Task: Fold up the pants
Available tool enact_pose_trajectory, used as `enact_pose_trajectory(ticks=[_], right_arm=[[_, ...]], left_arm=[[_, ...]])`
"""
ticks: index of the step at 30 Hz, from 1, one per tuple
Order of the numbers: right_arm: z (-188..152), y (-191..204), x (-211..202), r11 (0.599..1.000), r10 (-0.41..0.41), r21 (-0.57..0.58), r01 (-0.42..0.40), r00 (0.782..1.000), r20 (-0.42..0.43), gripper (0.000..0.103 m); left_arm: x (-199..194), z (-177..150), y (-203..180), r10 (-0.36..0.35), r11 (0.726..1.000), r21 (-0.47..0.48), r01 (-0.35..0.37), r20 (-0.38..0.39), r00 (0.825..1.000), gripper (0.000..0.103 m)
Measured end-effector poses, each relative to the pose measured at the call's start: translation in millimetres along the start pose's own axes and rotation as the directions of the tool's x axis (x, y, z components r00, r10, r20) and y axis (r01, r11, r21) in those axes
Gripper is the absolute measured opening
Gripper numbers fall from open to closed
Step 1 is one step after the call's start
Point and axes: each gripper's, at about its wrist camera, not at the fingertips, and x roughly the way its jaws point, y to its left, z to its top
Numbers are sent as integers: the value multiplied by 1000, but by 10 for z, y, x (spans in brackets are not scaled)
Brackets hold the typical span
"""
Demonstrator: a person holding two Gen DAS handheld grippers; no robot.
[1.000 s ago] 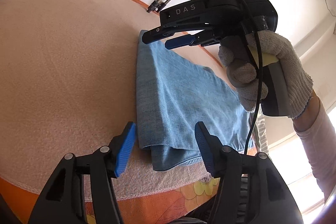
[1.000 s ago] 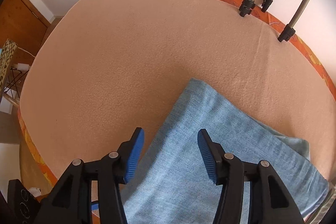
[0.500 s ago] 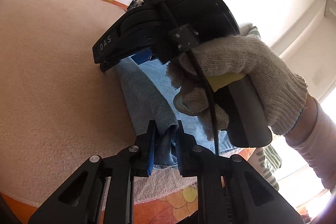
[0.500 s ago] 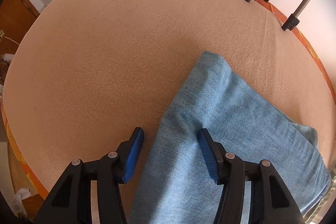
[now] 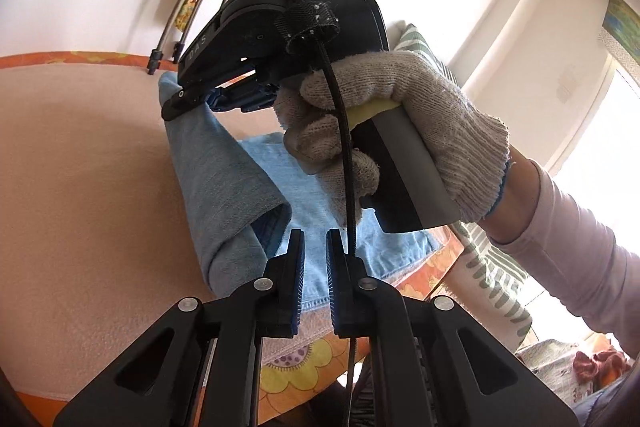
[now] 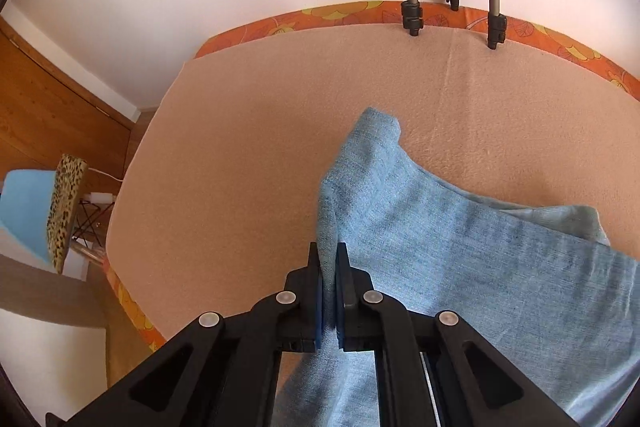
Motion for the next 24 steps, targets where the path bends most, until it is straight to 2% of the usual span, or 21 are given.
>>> enact_pose_trajectory(ticks=[2,3,5,9,12,15,18,24], right_arm=[[108,-68,-57,1000,20,14,-20,1000,24,2],[118,-113,-113,999,29,22,-30,999,35,2],[95,-231,-240,998,49,31,-51,997,54,2],[35,-439,-519,994,88,53,-94,991,103,2],[-33,-595,-723,993,94,65,-103,986,137,2],[-68,-825,-914,990,89,89,-105,982,168,2],[-139,-1103,-1120,989,73,109,-95,978,193,2],[-340,-1736,-1396,990,3,138,-33,978,208,2]], left_arm=[[-93,-6,-2,-25,999,-35,26,7,1000,12],[-149,2,35,-30,998,-48,30,14,999,19],[-273,33,98,-7,998,-56,9,35,999,27],[-304,66,190,26,996,-83,-20,75,997,27],[-297,156,288,53,995,-89,-46,76,996,27],[12,336,263,51,996,-72,-49,23,998,27],[432,393,92,32,999,-2,-33,-57,998,27],[1333,428,-424,-64,989,118,92,-218,974,27]])
